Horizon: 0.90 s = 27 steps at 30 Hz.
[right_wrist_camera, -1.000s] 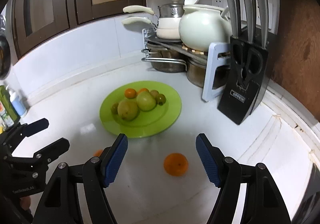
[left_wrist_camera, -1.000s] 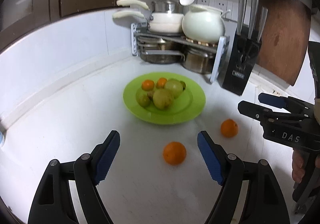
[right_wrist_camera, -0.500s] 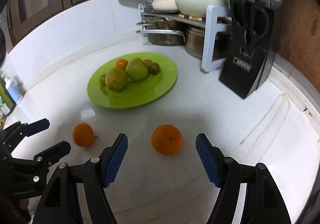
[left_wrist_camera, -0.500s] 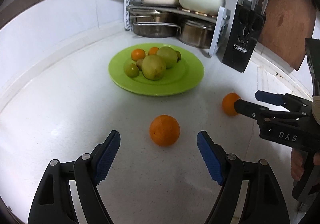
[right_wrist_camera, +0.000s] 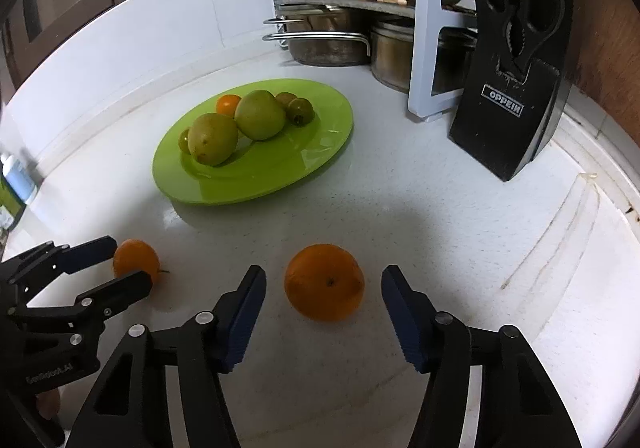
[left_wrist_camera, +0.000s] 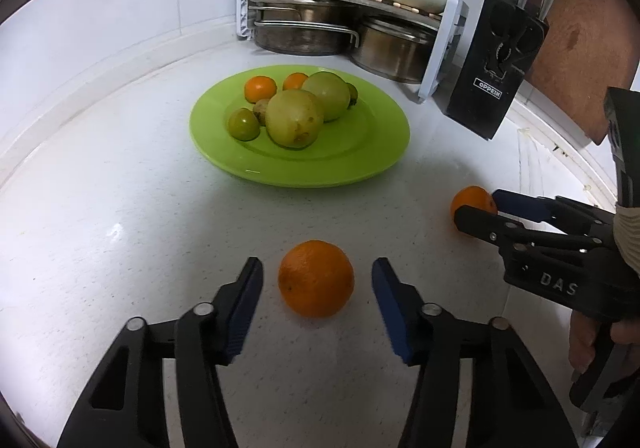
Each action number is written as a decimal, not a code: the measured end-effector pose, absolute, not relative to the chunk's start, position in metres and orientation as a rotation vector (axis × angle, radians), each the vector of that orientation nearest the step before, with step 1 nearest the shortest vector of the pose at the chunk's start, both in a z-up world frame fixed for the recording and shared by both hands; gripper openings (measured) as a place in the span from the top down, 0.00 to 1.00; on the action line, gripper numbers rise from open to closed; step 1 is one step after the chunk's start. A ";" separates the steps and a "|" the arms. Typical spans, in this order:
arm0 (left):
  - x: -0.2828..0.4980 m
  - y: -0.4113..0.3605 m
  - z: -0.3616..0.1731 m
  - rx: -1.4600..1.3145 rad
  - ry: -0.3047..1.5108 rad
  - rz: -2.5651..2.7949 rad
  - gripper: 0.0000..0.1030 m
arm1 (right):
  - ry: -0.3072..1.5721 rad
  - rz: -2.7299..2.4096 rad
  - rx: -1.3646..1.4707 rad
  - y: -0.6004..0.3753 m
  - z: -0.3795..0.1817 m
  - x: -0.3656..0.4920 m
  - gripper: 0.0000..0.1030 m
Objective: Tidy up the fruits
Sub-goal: 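Move left tool to one orange while right tool approaches the other orange, then close left tool on its orange while right tool closes on the other orange, then carry both held oranges over the lime-green plate and lower them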
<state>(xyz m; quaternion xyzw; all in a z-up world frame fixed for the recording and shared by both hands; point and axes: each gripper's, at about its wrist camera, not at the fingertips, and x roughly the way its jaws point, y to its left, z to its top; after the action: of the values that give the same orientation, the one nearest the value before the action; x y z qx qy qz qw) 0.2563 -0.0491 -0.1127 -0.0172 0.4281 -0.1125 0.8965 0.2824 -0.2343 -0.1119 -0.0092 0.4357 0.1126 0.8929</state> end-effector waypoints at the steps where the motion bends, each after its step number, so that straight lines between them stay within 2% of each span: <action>1: 0.257 -0.050 -0.113 -0.035 0.889 -0.235 0.53 | 0.907 0.236 -0.017 -0.234 -0.113 0.284 0.47; 6: 0.258 -0.050 -0.113 -0.025 0.886 -0.233 0.61 | 0.924 0.242 -0.019 -0.232 -0.119 0.288 0.54; 9: 0.258 -0.050 -0.113 -0.026 0.885 -0.237 0.62 | 0.929 0.236 -0.020 -0.232 -0.121 0.289 0.57; 27: 0.250 -0.045 -0.102 -0.024 0.851 -0.243 0.62 | 0.878 0.252 0.004 -0.226 -0.101 0.276 0.57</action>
<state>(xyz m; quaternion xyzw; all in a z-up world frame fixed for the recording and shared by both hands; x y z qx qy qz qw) 0.2500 -0.0448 -0.1019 -0.0115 0.4116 -0.1176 0.9037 0.2758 -0.2263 -0.1010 0.0020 0.4238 0.1216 0.8975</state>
